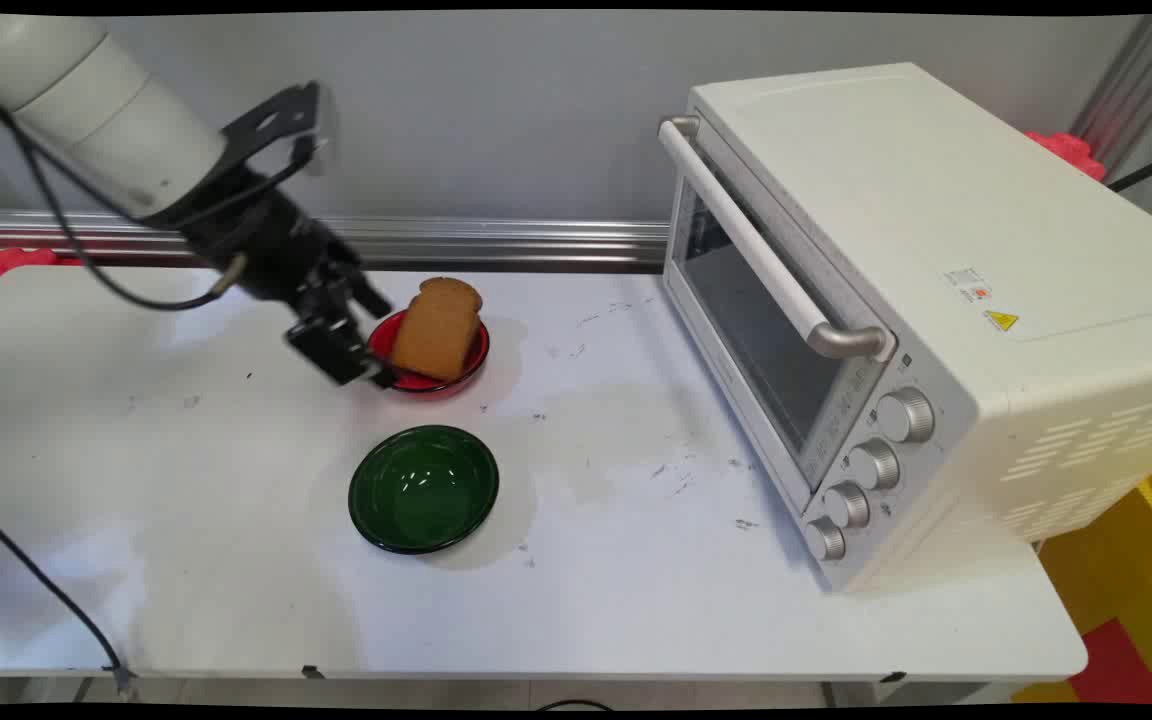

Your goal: Open the oven

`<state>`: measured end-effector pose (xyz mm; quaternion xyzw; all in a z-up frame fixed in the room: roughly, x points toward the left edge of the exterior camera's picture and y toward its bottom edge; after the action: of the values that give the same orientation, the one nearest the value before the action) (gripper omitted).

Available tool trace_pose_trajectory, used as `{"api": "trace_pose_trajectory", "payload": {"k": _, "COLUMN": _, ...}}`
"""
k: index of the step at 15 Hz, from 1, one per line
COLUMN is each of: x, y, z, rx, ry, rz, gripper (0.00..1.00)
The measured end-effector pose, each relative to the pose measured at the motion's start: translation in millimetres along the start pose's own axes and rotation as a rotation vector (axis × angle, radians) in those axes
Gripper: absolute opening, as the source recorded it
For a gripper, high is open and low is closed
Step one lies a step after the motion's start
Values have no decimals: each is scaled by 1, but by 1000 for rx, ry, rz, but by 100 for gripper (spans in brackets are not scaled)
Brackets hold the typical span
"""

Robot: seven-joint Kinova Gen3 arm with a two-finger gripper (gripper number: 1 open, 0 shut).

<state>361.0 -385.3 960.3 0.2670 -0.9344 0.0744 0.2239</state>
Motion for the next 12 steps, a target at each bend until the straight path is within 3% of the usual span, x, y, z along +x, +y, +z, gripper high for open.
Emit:
{"api": "trace_pose_trajectory", "payload": {"k": 5, "x": 34, "y": 4, "z": -2, "rx": 8, "ry": 99, "rz": -46, "gripper": 100}}
{"api": "trace_pose_trajectory", "payload": {"k": 12, "x": 64, "y": 1, "z": -2, "rx": 14, "ry": 203, "rz": -87, "gripper": 100}}
